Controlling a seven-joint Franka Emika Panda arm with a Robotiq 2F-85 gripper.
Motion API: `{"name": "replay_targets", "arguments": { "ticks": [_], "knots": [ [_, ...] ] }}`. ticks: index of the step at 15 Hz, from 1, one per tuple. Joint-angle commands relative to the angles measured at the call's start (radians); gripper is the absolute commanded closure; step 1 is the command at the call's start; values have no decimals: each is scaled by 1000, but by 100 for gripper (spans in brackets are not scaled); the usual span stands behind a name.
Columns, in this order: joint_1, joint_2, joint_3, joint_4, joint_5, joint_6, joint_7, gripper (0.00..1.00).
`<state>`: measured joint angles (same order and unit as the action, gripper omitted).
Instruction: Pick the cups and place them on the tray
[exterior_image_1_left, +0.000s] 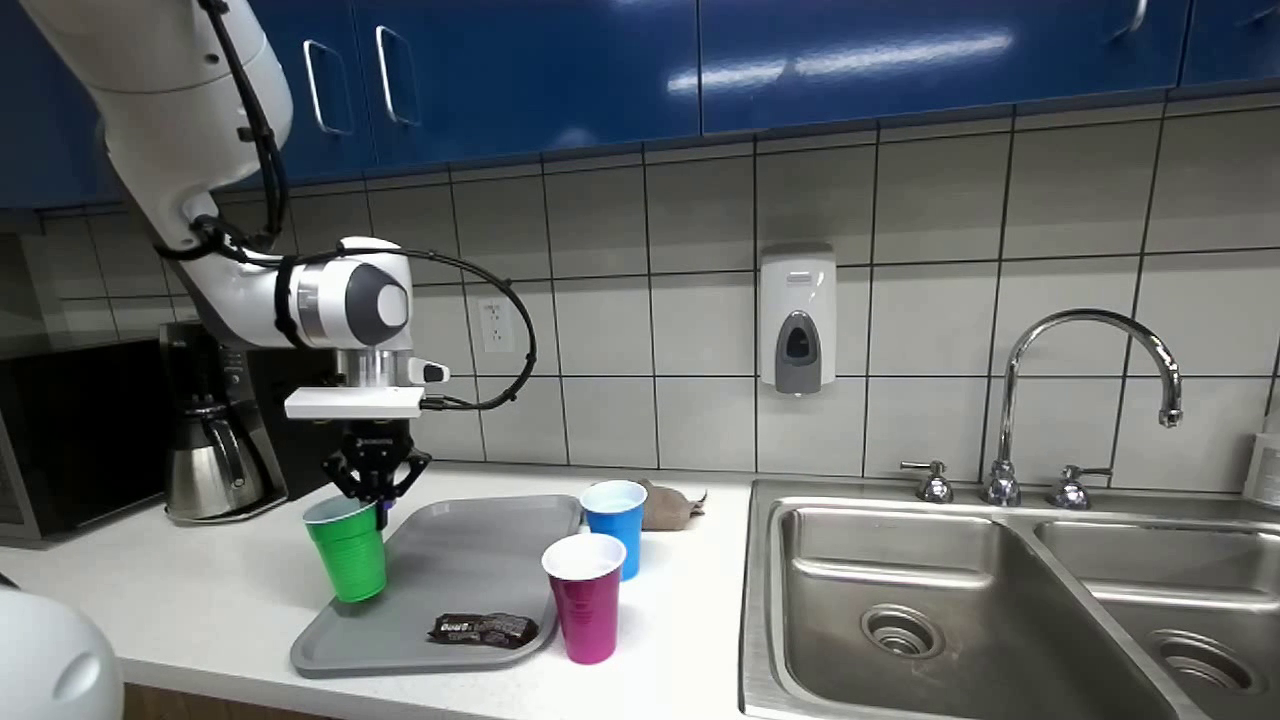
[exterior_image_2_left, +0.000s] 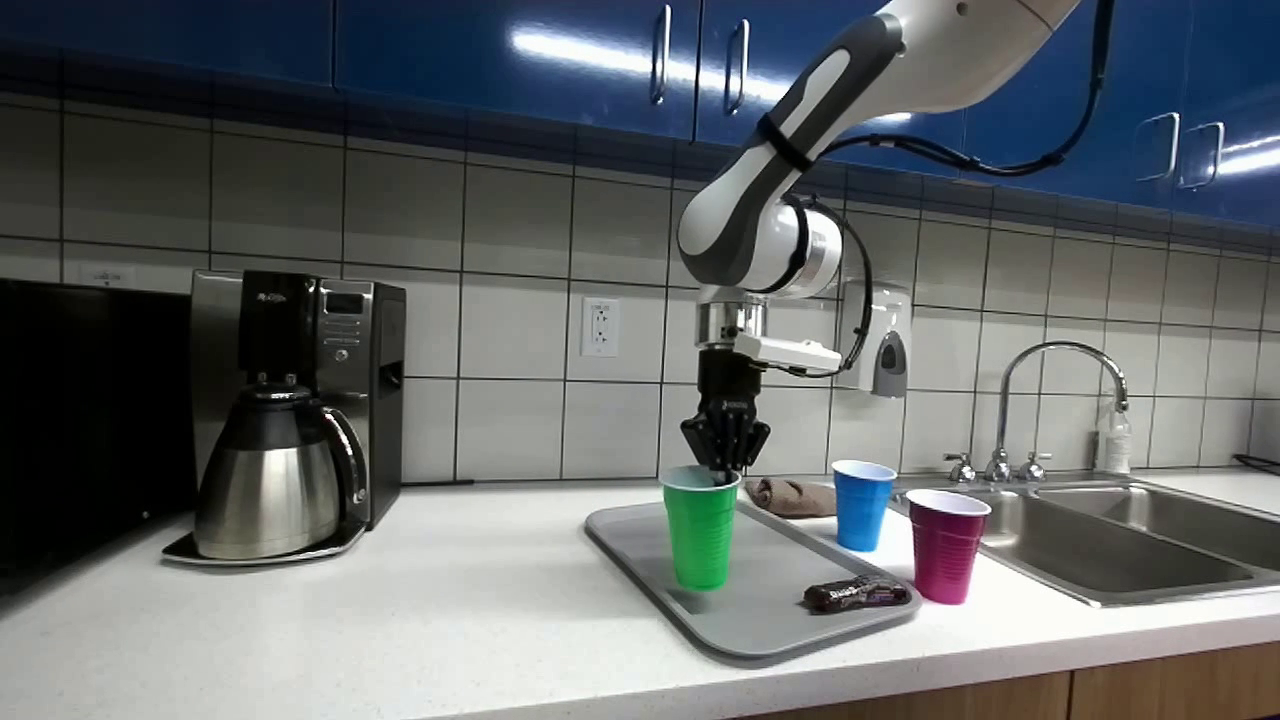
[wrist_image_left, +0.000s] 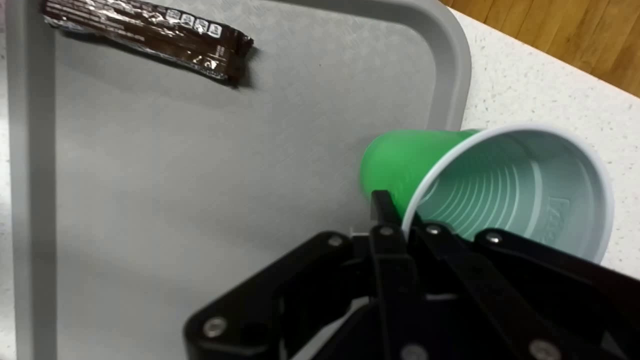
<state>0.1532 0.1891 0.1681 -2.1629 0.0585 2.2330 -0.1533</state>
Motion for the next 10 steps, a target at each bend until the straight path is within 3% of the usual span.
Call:
{"name": "replay_targets", "arguments": {
  "ticks": [1,10],
  "knots": [
    [-22,-36,-4,-40,13,-15,-58,99],
    [-37,-29,-11,-72,26,-6,-99,99]
  ]
}}
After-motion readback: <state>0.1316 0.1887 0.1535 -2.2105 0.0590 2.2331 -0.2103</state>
